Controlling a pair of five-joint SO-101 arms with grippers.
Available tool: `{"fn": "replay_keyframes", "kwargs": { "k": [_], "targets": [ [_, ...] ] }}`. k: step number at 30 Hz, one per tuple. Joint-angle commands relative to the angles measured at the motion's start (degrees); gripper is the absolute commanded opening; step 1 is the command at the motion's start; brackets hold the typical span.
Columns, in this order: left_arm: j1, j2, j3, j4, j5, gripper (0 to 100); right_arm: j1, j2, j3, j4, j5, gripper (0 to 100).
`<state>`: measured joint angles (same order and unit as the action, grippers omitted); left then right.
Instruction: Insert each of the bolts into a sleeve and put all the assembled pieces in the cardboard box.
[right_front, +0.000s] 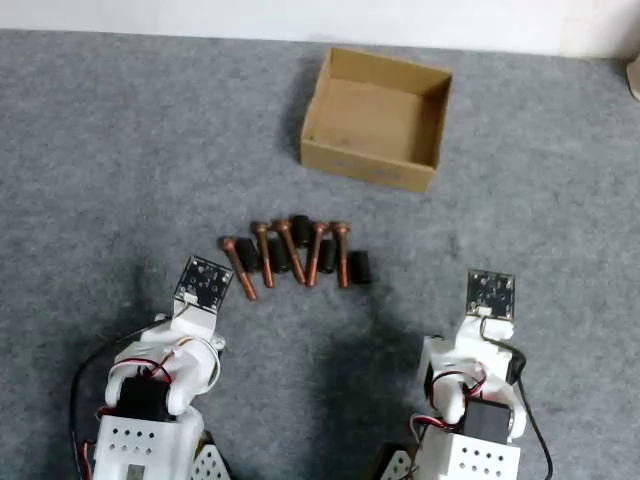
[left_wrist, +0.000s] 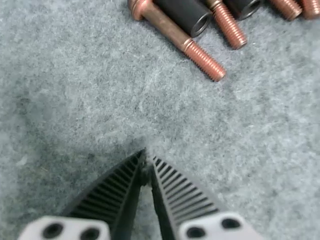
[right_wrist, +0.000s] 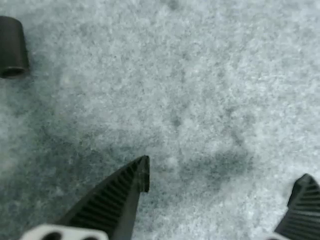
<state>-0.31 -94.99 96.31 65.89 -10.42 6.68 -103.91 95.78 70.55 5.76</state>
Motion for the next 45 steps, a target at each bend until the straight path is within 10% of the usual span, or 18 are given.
{"fn": "replay_keyframes", "kwargs": {
  "k": [1,40,45],
  "targets": [
    [1.0,-0.3,0.8,-0.1,-0.1,1,0.5,-0.3,5.7,0.2,0.6,39.9],
    [0.3,-0.3,0.8,0.2,-0.2,1,-0.9,-0.3,5.7,0.1,0.4,39.9],
    [-13.6,-0.4,-0.7,-0.2,-1.1,1,1.2,-0.3,5.4,0.3,0.6,39.9]
  ]
}}
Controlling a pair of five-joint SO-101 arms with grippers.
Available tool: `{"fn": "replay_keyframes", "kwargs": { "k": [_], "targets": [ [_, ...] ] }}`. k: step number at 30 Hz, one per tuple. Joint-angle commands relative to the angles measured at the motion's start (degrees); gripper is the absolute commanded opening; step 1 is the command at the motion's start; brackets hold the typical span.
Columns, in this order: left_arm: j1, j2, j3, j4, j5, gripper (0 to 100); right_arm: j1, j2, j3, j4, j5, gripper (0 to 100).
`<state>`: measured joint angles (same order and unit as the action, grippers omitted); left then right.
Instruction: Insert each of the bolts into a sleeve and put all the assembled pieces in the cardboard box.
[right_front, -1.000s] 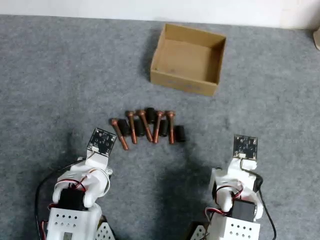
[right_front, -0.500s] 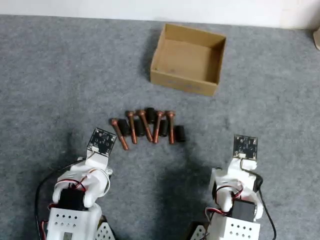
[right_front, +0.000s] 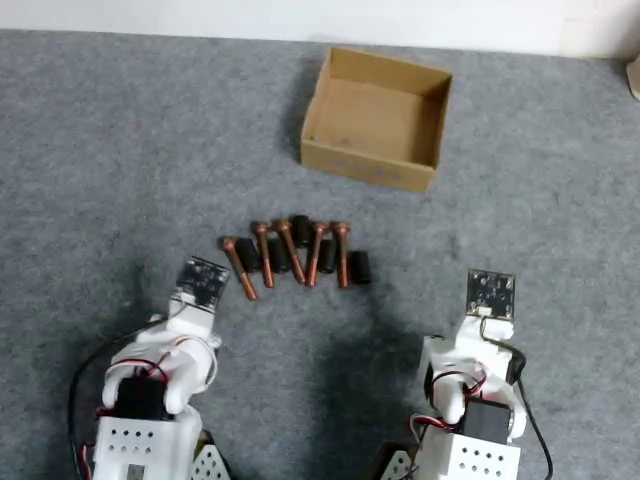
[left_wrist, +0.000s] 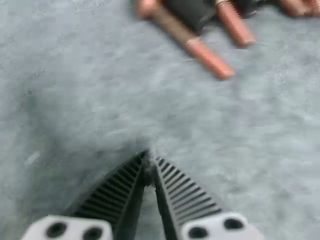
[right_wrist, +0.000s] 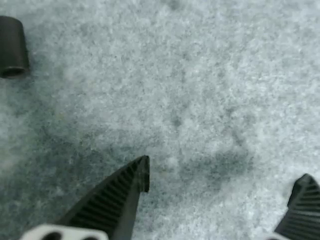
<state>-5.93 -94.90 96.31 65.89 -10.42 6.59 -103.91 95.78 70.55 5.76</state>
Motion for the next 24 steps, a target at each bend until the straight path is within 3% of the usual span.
{"fn": "replay_keyframes", "kwargs": {
  "k": [1,4,10,13,15,19,24],
  "targets": [
    [-10.4,-0.5,-2.7,-0.8,-3.2,1,3.3,-0.3,5.2,0.2,0.6,39.9],
    [-13.7,-0.4,-8.5,-2.8,-8.3,1,12.4,-0.3,5.1,-0.7,0.6,39.9],
    [-9.4,0.3,-19.2,-2.5,-1.7,1,21.8,-0.3,5.1,-2.2,0.7,39.9],
    [-3.5,0.4,-22.6,-2.5,0.4,1,22.7,-0.3,5.0,-2.4,2.2,39.9],
    [0.4,0.4,-24.2,-2.6,1.4,1,22.4,-0.3,5.0,-2.5,7.7,39.9],
    [3.6,3.3,-27.6,-3.1,3.6,1,21.1,-0.3,4.9,-2.2,11.0,39.9],
    [4.0,23.9,-34.4,-9.1,4.3,1,17.8,0.2,0.9,-2.2,10.9,39.9]
  ]
}}
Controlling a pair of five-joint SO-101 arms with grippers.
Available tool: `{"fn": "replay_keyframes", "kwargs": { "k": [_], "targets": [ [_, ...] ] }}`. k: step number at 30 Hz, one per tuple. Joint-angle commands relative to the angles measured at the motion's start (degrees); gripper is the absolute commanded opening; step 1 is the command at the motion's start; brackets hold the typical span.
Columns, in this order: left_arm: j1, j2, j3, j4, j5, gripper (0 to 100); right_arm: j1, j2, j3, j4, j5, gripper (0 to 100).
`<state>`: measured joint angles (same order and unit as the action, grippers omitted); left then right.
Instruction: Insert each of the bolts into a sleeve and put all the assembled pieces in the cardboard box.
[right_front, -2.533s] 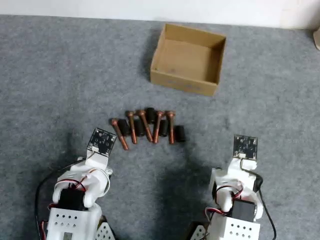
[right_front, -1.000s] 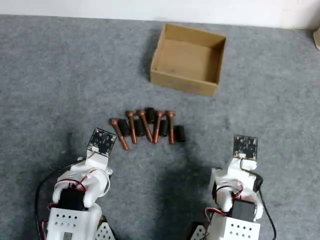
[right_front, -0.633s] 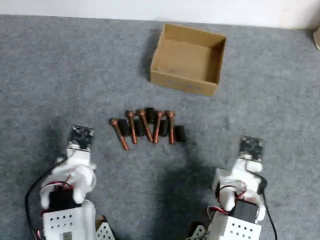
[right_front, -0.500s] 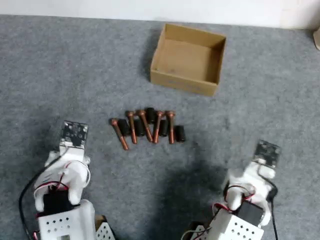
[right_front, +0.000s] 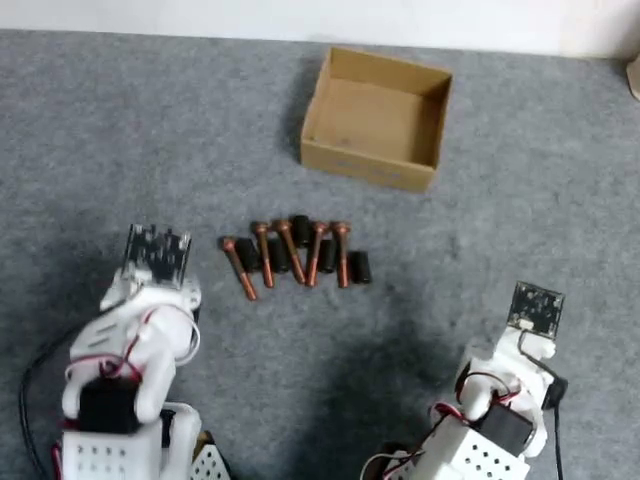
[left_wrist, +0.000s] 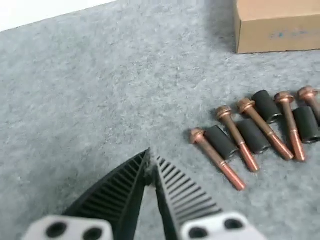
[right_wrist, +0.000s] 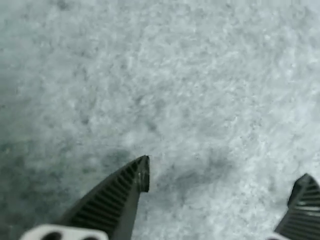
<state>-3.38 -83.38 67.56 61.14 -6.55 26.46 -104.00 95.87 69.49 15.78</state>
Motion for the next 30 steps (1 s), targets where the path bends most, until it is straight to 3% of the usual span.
{"fn": "replay_keyframes", "kwargs": {
  "k": [1,7,13,22,30],
  "targets": [
    [1.5,18.1,-7.7,-5.6,0.4,1,-2.8,0.3,0.0,-1.1,0.8,39.9],
    [2.9,52.0,-24.2,-6.9,0.8,1,-12.2,0.4,-3.7,-3.1,-5.5,39.9],
    [2.9,72.0,-34.3,-6.9,13.3,1,-22.8,0.5,-5.2,-6.0,-6.1,39.9],
    [2.8,72.9,-34.4,-6.9,13.8,1,-31.1,4.2,-7.5,-8.0,-5.8,39.9],
    [2.8,71.6,-34.3,-6.9,11.3,1,-35.4,37.6,-25.3,-13.7,-7.4,39.9]
  ]
}}
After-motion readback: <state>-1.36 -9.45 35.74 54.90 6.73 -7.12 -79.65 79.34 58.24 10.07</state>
